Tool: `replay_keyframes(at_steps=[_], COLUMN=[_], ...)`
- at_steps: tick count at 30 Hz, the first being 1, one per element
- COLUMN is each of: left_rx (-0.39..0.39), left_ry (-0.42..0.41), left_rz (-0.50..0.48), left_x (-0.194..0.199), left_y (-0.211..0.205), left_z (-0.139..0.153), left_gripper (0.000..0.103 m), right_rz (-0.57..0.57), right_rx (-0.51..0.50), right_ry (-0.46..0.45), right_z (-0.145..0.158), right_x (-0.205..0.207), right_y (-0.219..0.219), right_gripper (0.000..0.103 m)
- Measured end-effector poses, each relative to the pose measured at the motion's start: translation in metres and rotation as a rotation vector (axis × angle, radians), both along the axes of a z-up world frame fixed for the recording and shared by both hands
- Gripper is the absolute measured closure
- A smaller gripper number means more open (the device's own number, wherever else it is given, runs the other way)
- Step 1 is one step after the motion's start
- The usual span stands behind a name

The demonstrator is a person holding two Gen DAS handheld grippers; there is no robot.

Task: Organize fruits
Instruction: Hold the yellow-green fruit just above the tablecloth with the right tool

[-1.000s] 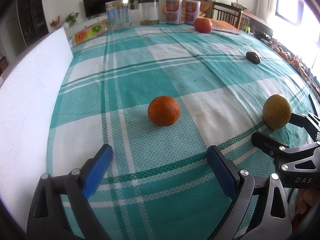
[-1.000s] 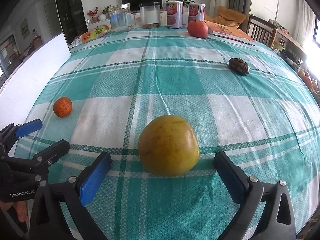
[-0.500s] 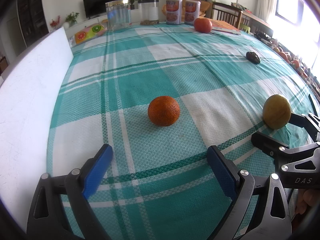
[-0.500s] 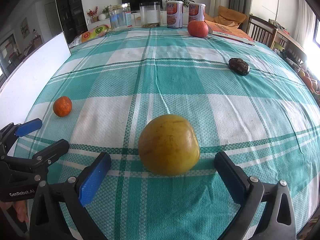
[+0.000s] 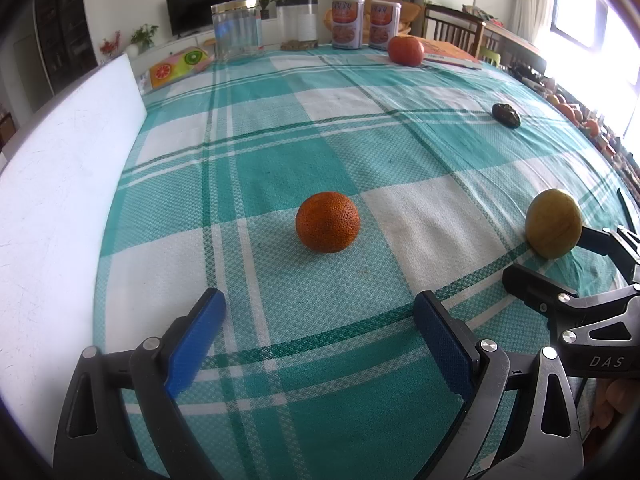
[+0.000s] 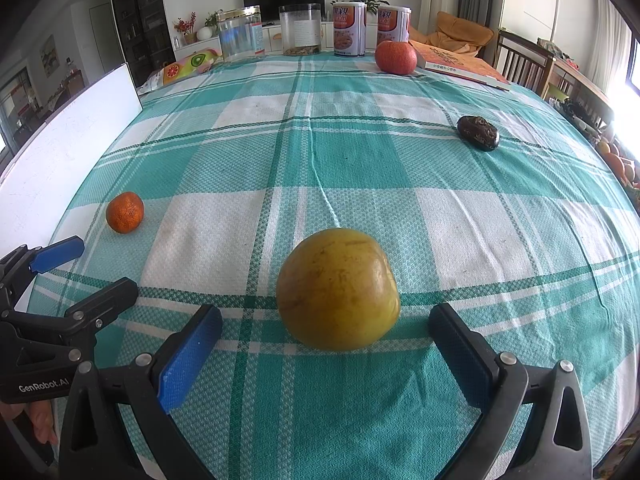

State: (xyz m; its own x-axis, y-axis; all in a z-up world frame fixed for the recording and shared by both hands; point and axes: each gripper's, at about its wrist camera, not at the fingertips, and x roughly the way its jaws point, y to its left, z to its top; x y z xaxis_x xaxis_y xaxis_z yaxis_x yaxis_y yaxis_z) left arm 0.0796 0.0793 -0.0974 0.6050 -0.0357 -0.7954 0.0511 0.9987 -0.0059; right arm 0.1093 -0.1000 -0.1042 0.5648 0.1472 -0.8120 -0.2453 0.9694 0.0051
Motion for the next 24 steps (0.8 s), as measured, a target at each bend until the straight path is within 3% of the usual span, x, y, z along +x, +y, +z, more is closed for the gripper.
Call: replay_keyframes(at_steps=[21, 24], left_rx=[-0.001, -0.025], left_ry=[0.0, -0.001], left_rz=[0.0, -0.009], left_x=[0.0005, 0.0007], left_y=[0.0002, 0.003], left_z=[0.0001, 0.0012], left_gripper=[0.006, 0.007], right_rz=[-0.001, -0.008], right_rx=[0.0, 0.037], right_ry=[0.0, -0.002], right_z=[0.0008, 0.0022], right_x=[-0.0004, -0.0015], right_y=[0.0, -0.0046], right_gripper=[0.0, 0.0])
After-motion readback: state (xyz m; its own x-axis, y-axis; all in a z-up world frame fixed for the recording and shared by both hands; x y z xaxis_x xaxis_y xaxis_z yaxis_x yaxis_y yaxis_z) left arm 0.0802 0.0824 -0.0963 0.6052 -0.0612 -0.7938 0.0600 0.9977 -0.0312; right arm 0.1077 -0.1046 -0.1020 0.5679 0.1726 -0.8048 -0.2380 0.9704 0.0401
